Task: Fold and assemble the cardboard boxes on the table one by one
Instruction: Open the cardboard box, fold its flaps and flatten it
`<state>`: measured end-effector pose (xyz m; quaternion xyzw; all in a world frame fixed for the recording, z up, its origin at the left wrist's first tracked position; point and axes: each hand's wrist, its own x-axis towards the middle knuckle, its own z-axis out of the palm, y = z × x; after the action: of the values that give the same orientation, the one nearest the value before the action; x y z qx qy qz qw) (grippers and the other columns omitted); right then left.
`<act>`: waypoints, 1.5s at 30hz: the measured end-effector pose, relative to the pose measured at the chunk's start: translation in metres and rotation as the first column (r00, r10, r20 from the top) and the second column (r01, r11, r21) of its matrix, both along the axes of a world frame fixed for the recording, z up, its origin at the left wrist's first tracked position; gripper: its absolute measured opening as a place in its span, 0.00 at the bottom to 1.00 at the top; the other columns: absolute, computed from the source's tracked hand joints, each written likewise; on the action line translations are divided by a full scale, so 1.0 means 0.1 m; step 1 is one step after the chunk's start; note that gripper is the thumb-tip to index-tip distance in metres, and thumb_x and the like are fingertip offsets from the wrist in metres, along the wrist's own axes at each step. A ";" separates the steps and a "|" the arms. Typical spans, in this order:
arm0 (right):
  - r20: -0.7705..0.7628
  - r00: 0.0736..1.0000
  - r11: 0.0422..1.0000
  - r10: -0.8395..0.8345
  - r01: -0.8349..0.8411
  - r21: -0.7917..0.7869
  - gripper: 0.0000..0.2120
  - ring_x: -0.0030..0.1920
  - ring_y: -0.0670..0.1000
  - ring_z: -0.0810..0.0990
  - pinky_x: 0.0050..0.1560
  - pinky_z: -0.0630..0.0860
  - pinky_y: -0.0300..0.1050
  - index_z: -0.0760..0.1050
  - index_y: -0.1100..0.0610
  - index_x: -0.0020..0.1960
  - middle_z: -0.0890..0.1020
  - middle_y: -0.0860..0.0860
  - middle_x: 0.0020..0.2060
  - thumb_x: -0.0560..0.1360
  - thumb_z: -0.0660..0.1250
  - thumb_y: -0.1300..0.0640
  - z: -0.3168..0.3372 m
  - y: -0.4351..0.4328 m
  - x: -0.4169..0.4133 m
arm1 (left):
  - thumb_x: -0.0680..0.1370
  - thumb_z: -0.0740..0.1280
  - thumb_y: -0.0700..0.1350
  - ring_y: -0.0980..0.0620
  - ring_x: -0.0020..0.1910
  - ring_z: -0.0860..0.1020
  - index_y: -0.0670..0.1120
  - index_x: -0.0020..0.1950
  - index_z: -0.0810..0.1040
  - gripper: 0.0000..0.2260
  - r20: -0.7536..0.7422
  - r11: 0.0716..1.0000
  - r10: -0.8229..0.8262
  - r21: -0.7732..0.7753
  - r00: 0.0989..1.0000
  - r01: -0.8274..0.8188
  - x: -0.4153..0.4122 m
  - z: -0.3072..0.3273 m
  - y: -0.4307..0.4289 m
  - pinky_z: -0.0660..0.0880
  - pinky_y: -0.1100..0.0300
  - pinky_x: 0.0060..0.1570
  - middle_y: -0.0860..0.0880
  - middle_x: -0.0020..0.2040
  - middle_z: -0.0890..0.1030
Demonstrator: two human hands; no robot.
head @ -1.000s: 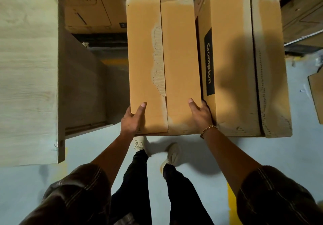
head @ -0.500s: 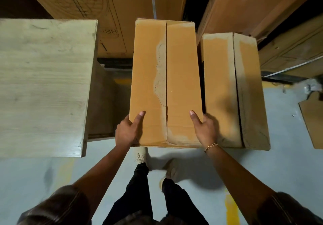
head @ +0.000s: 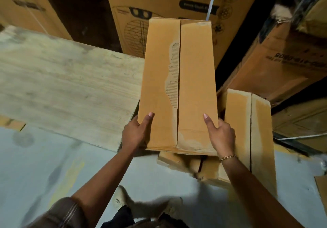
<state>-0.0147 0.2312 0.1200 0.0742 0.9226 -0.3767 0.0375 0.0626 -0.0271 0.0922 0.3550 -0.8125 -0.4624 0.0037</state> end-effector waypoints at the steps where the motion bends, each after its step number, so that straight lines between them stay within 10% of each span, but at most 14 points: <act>1: -0.019 1.000 1.000 0.013 -0.014 -0.009 0.34 0.52 0.59 0.82 0.51 0.79 0.52 0.81 0.55 0.59 0.86 0.54 0.51 0.75 0.58 0.27 0.06 -0.15 0.03 | 0.74 0.55 0.77 0.45 0.47 0.83 0.52 0.60 0.80 0.34 -0.007 1.000 0.016 -0.009 1.000 -0.017 0.06 0.05 -0.13 0.81 0.45 0.52 0.49 0.49 0.85; 5: -0.035 0.997 0.997 0.070 -0.071 -0.014 0.39 0.41 0.53 0.82 0.39 0.79 0.49 0.82 0.51 0.54 0.85 0.48 0.41 0.70 0.53 0.20 0.20 -0.83 0.15 | 0.74 0.55 0.76 0.44 0.47 0.82 0.53 0.58 0.78 0.31 -0.018 0.997 0.080 -0.020 0.997 -0.081 0.33 0.24 -0.76 0.82 0.44 0.52 0.48 0.51 0.85; 10: 0.005 0.987 0.984 0.162 -0.161 -0.077 0.23 0.34 0.41 0.74 0.29 0.63 0.39 0.82 0.53 0.56 0.79 0.45 0.35 0.78 0.62 0.35 0.28 -2.07 0.41 | 0.77 0.56 0.74 0.42 0.48 0.82 0.48 0.64 0.79 0.34 -0.027 0.981 0.174 -0.085 0.984 -0.176 0.87 0.45 -1.95 0.81 0.46 0.51 0.45 0.54 0.84; 20: 0.022 0.969 0.960 0.245 -0.239 -0.148 0.35 0.42 0.59 0.80 0.38 0.69 0.47 0.79 0.60 0.57 0.79 0.54 0.36 0.75 0.60 0.29 0.36 -4.16 0.88 | 0.74 0.56 0.77 0.40 0.59 0.79 0.43 0.69 0.77 0.42 -0.017 0.951 0.279 -0.134 0.960 -0.279 1.58 0.69 -3.88 0.75 0.50 0.54 0.41 0.64 0.81; 26: 0.058 0.969 0.959 0.238 -0.225 -0.171 0.23 0.37 0.55 0.73 0.32 0.61 0.44 0.67 0.50 0.36 0.71 0.46 0.30 0.77 0.62 0.33 0.29 -4.94 0.81 | 0.69 0.53 0.82 0.44 0.48 0.80 0.46 0.57 0.81 0.43 0.015 0.955 0.266 -0.143 0.964 -0.261 1.49 0.66 -4.69 0.77 0.50 0.46 0.46 0.50 0.84; 39: 0.163 0.962 0.975 0.218 -0.206 -0.087 0.30 0.47 0.59 0.82 0.43 0.75 0.48 0.80 0.55 0.52 0.84 0.53 0.46 0.74 0.60 0.29 0.04 -6.34 0.30 | 0.75 0.56 0.75 0.44 0.42 0.81 0.44 0.45 0.77 0.34 0.159 0.973 0.183 -0.167 0.970 -0.157 0.76 0.40 -6.24 0.75 0.52 0.43 0.44 0.41 0.82; 45: 0.205 0.964 0.985 0.172 -0.166 -0.042 0.28 0.59 0.63 0.79 0.50 0.72 0.48 0.77 0.60 0.63 0.82 0.59 0.58 0.79 0.62 0.36 0.01 -6.84 0.45 | 0.77 0.56 0.73 0.46 0.44 0.77 0.41 0.58 0.78 0.36 0.220 0.969 0.080 -0.247 0.972 -0.024 0.58 0.27 -6.87 0.72 0.53 0.45 0.44 0.50 0.81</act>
<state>0.0306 -0.4530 0.1205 0.0337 0.9118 -0.3738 0.1665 0.1203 -0.7137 0.1190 0.4240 -0.8483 -0.3155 -0.0340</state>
